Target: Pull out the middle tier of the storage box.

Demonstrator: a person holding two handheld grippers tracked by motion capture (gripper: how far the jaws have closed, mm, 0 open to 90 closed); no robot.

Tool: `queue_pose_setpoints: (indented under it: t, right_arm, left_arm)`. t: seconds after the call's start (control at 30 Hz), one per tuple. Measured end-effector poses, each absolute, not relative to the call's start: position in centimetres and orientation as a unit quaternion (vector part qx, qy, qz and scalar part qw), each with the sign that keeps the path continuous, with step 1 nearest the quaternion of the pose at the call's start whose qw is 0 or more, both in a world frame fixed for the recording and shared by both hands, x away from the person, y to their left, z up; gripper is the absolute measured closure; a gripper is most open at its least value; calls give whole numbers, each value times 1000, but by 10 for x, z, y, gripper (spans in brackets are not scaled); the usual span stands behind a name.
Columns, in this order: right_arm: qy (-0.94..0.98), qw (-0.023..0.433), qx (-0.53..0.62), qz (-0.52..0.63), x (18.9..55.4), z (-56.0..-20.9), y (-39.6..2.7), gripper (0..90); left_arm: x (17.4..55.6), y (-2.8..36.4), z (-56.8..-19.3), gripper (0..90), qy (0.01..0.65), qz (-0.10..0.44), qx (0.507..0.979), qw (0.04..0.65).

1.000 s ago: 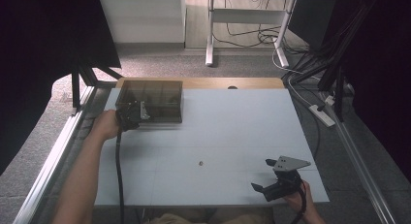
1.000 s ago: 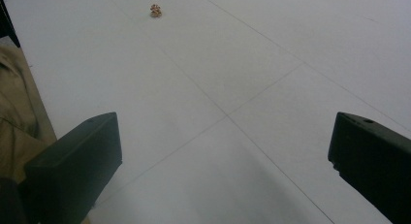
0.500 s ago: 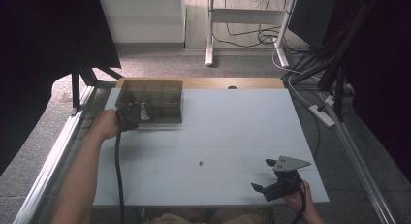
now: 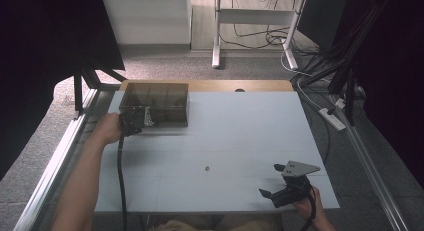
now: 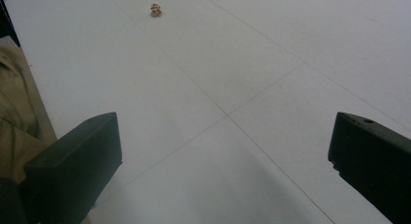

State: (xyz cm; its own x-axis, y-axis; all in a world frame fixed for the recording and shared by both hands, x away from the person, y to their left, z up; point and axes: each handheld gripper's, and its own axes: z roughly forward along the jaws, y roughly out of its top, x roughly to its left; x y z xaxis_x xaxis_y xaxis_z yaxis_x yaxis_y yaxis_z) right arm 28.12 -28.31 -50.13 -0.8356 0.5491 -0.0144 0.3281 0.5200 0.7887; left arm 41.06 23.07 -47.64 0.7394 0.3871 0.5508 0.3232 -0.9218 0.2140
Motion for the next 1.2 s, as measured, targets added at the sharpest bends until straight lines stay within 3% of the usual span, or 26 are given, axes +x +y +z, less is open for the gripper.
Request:
queue_pose_setpoints:
  t: [1.2]
  right_arm:
    - [862,130,255,418,282,-502,-283,0]
  left_arm:
    - [403,234,-473,831,146,291,944,47]
